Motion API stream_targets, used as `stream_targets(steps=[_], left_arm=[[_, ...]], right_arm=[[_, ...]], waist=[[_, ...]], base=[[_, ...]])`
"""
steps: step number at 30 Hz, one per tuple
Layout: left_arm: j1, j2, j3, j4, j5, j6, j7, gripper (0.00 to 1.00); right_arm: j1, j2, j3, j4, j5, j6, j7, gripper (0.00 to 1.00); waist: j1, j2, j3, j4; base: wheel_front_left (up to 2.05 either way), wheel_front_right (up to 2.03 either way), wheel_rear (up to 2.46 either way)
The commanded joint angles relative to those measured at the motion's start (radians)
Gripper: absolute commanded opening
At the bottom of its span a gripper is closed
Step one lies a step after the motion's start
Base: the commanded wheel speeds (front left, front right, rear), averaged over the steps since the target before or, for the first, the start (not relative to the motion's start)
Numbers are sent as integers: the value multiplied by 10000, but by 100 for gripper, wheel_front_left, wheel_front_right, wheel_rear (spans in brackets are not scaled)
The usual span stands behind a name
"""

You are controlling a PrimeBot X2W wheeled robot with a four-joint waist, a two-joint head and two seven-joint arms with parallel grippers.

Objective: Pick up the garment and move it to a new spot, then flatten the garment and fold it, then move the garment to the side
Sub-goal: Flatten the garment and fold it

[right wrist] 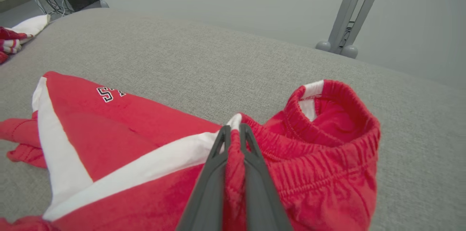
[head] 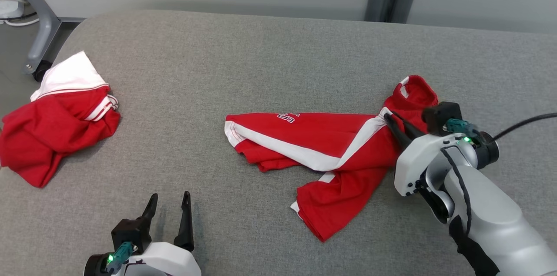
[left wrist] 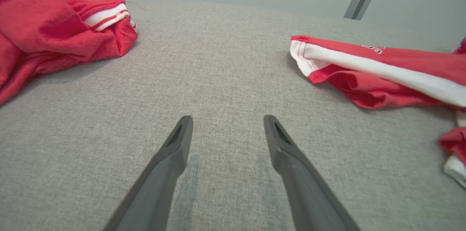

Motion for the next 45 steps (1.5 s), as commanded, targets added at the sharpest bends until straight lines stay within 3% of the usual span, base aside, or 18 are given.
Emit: stream_targets(steps=[1,10,17,19,20,22,26,34,45], left_arm=[[5,40,70,-8,12,14,-20,100],[303,39,334,-72,181,-49,-20,100],[484,43,410,-50,257,-70,-20,100],[619,40,469,-19,300,-82,-20,100],[683,43,489,-6,320,-85,-20,100],[738,42,545,-7,376,-91,-20,100],[937,40,706,-152,530,-57,-21,100],[1159,43,958,-636,1161,59,-20,100],[1732,40,1334,-926,1654,-7,-19,100]], right_arm=[[217,-157,4,-160,276,-3,-312,0],[1414,-576,-457,-781,1145,-3,-1247,0],[2857,-631,-1474,-1514,1056,-3,-1357,0],[3698,-580,-2248,-1861,678,-3,-1360,0],[3942,-494,-2570,-1961,570,-3,-1356,20],[4323,-329,-3195,-2268,113,-1,-1359,100],[5057,157,-4366,-3396,-1119,-1,-1358,100],[6068,825,-5387,-5955,-2817,-1,-1359,100],[6968,900,-5389,-6005,-2914,-1,-1360,100]], waist=[[0,0,-145,-106],[0,0,-676,-599],[0,0,-995,-925],[0,0,-1174,-1079],[0,0,-1228,-1128],[0,0,-1328,-1231],[0,0,-1499,-1431],[0,0,-1758,-1584],[0,0,-2200,-1570]], base=[[0,0,0],[0,0,0],[0,0,0],[0,0,0],[0,0,0],[0,0,0],[0,0,0],[0,0,0],[0,0,0]])
